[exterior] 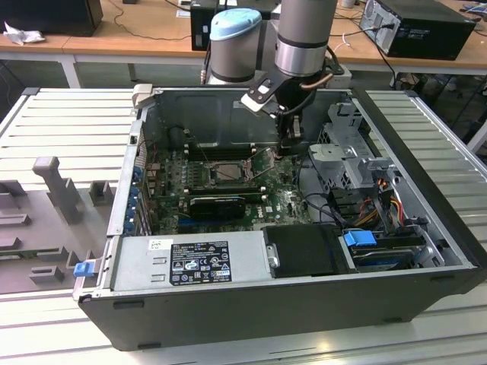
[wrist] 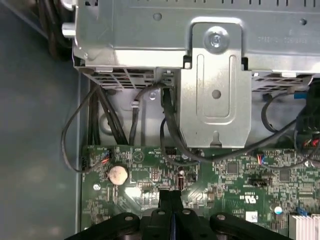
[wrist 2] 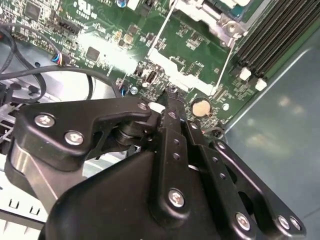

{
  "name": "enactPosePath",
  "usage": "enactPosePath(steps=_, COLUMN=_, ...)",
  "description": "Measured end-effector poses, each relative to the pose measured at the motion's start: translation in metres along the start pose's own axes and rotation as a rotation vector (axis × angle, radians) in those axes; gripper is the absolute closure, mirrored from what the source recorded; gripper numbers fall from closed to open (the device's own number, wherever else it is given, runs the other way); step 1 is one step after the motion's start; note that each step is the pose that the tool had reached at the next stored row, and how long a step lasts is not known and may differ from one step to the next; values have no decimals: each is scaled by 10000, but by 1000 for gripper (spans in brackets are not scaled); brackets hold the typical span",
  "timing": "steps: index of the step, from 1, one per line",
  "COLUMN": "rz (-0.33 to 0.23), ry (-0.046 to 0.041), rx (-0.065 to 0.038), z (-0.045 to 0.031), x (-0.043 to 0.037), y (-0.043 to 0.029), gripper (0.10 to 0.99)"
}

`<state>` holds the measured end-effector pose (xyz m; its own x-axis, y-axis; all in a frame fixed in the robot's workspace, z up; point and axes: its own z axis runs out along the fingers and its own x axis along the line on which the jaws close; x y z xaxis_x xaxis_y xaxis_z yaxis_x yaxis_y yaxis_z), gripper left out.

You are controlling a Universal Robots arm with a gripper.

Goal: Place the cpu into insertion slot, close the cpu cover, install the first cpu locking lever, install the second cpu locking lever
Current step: 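Close the cpu cover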

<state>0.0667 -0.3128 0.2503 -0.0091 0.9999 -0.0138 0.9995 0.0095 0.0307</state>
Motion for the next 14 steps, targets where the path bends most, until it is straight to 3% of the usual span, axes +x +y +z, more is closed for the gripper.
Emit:
enactPosePath(steps=5, rz=-1, ry=-13, rx=85, z=40, x=0, y=-14, gripper=980)
enactPosePath(steps=14, rz=-12, ry=-9, rx=86, z=37, x=1, y=-123, gripper=980)
